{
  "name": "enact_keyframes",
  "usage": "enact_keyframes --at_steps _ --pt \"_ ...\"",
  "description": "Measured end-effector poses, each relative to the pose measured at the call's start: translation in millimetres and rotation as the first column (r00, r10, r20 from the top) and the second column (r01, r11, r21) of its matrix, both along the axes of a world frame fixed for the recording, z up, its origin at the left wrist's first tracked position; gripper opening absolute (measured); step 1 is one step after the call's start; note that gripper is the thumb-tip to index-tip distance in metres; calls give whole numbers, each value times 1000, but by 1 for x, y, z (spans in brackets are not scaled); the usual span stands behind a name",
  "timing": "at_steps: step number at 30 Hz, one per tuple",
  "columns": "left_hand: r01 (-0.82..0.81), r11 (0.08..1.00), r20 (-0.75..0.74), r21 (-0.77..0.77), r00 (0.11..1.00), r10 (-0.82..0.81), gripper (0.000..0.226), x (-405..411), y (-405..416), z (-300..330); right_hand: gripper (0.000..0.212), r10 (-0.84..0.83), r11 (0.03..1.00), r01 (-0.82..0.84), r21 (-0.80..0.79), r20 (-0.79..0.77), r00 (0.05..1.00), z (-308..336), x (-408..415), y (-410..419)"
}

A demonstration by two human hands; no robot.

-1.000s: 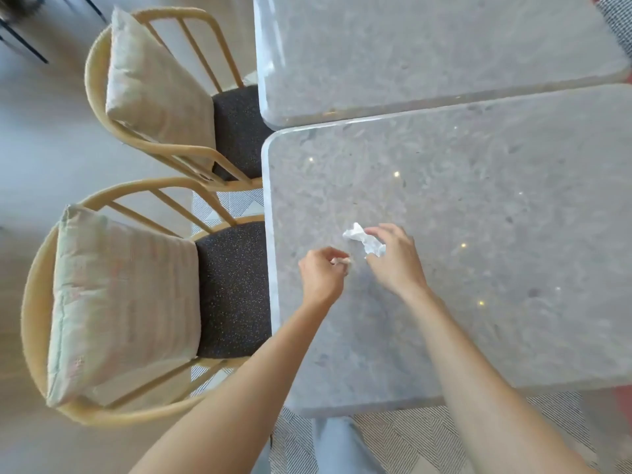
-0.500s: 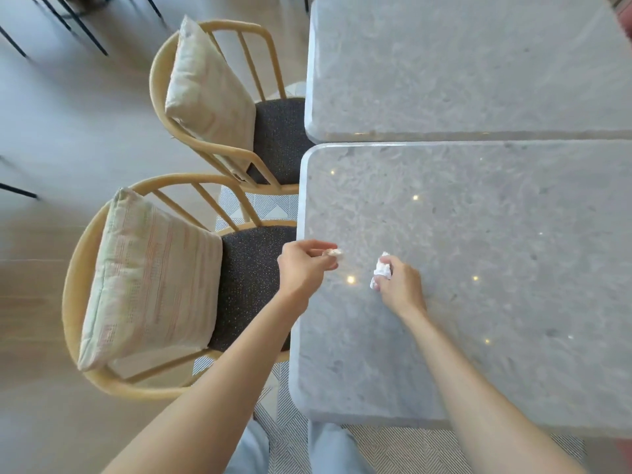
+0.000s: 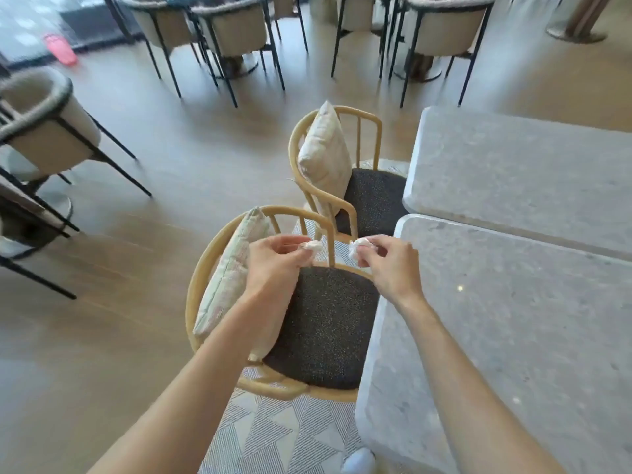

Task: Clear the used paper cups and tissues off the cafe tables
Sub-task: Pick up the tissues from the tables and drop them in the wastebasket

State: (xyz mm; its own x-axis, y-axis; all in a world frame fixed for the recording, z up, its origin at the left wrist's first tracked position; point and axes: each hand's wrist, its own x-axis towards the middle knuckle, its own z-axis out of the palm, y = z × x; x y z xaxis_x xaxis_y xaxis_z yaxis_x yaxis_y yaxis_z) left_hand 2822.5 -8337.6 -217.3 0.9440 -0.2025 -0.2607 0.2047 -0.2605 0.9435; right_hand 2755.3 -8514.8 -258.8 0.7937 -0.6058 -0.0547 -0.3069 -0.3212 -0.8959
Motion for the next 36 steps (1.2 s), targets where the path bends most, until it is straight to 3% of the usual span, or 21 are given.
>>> enact_keyframes --at_steps 9,19,29,36 --pt "-172 939 60 -297 978 198 10 40 204 65 15 63 962 -130 239 270 961 91 63 202" --pt "-357 839 110 -411 894 435 13 75 430 100 16 205 883 -305 356 294 934 121 127 414" --pt "-412 799 73 -438 870 488 19 130 511 97 15 321 840 -418 346 305 897 130 212 511" --pt "-393 815 120 -425 868 481 20 236 529 97 14 260 807 -419 415 387 885 126 318 524"
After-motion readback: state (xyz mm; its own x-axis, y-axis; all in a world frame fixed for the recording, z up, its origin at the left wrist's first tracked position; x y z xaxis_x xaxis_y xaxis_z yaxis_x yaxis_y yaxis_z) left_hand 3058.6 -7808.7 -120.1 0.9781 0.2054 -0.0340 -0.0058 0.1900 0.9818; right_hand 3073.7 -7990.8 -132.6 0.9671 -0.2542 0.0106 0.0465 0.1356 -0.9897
